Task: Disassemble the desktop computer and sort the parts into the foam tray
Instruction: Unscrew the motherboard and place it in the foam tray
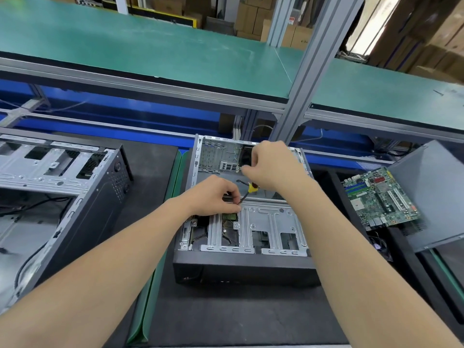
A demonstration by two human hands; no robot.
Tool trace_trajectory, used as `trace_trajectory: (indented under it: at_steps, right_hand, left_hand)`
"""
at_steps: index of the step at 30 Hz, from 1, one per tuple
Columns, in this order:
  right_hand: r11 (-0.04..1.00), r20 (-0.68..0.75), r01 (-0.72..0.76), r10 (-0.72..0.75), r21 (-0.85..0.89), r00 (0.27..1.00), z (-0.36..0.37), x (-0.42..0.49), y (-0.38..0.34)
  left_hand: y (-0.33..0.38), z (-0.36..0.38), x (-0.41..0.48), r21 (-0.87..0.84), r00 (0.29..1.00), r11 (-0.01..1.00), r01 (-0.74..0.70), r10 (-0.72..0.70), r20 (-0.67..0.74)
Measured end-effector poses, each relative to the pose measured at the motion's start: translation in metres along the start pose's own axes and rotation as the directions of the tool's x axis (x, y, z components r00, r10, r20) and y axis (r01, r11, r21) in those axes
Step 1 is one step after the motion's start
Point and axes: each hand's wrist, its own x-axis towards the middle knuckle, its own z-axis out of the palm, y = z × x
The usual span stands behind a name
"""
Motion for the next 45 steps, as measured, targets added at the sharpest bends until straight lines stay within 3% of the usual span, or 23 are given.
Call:
trace_trajectory:
  at_steps: [2, 6, 12, 16, 21, 33, 42, 45]
  right_hand:
    - [0.997, -0.037, -0.014, 0.017, 0.078, 0.999, -0.003, 0.001, 0.001]
    - [0.995, 0.029, -0.028, 0.031, -0.092, 0.999, 0.000, 0.005, -0.004]
    - [0.963, 0.084, 0.237, -0.228, -0.126, 0.970, -0.006, 0.003, -0.005]
    - [0.907, 0.169, 0.419, -0.407, -0.040, 0.898, -0.016, 0.000, 0.004]
    - [0.848, 0.232, 0.529, -0.510, -0.024, 0.828, -0.019, 0.001, 0.002]
    - [0.851, 0.190, 0.524, -0.512, -0.014, 0.837, -0.022, 0.002, 0.003]
    - [0.893, 0.022, 0.449, -0.449, -0.021, 0.893, -0.032, -0.006, 0.009]
    - [0.913, 0.027, 0.406, -0.405, -0.031, 0.914, -0.034, -0.014, 0.020]
  left_hand:
    - [0.000, 0.000, 0.000, 0.012, 1.000, 1.000, 0.010, -0.010, -0.002]
    - [0.001, 0.000, 0.001, 0.021, 1.000, 1.000, 0.007, -0.007, 0.012]
    - [0.002, -0.003, 0.000, 0.019, 0.997, 1.000, -0.010, 0.009, 0.075]
    - [0.003, -0.004, -0.001, -0.009, 0.998, 1.000, 0.000, 0.001, 0.067]
    - [0.000, -0.001, 0.000, -0.003, 0.999, 1.000, -0.014, 0.014, 0.029]
    - [0.003, 0.007, 0.002, 0.140, 0.997, 0.990, -0.026, 0.016, 0.071]
    - [0.004, 0.005, -0.003, -0.027, 0.978, 1.000, -0.011, 0.005, -0.210]
    - [0.007, 0.003, -0.004, -0.096, 0.956, 0.995, 0.023, -0.050, -0.288]
